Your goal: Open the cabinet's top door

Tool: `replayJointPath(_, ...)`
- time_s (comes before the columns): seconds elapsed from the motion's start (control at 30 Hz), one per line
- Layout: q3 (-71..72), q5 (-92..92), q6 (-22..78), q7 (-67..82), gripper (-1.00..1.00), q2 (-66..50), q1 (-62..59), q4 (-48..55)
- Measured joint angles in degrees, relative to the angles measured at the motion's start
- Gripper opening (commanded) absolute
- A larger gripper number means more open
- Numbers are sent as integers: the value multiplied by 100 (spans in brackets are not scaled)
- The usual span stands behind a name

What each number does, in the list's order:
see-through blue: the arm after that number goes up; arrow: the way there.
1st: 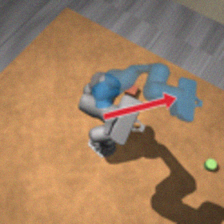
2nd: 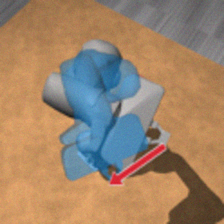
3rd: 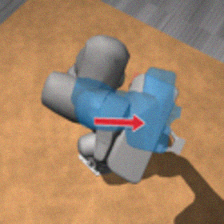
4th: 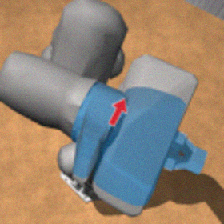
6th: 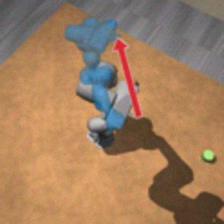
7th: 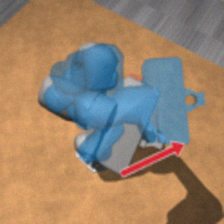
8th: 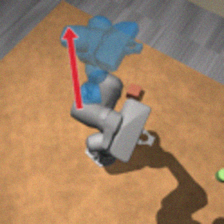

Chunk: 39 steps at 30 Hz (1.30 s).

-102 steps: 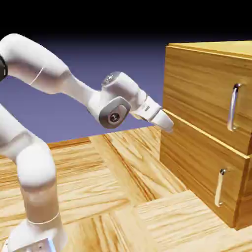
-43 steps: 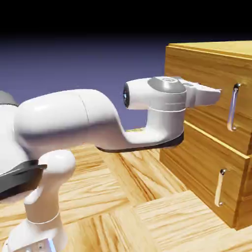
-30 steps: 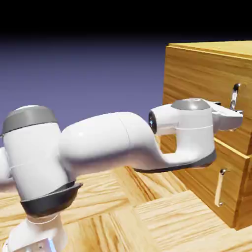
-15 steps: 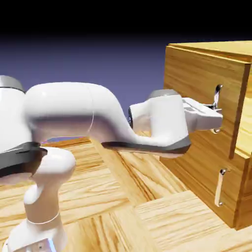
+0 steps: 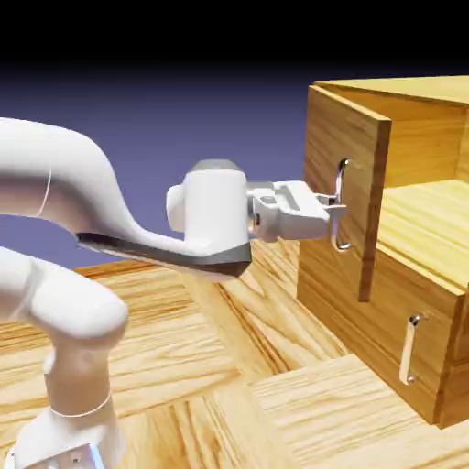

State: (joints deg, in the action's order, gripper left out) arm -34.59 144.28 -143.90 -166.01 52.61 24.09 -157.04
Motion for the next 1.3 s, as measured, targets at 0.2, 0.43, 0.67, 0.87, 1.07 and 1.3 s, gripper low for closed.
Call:
replayJointPath(0.2,1245,-927,25,0,-100,301,-1037,-528)
replayJointPath(0.43,2678,-2152,-205,97,-100,810,-2153,-982)
replayJointPath(0.67,3592,-3896,216,1030,-100,1699,-2206,-1519)
replayJointPath(0.87,4420,-5393,869,1739,-100,2310,-1884,-1812)
replayJointPath(1.07,5461,-6890,1862,2217,-100,2619,-1325,-1869)
replayJointPath(1.3,6906,-8526,3263,2377,-100,2373,-839,-1459)
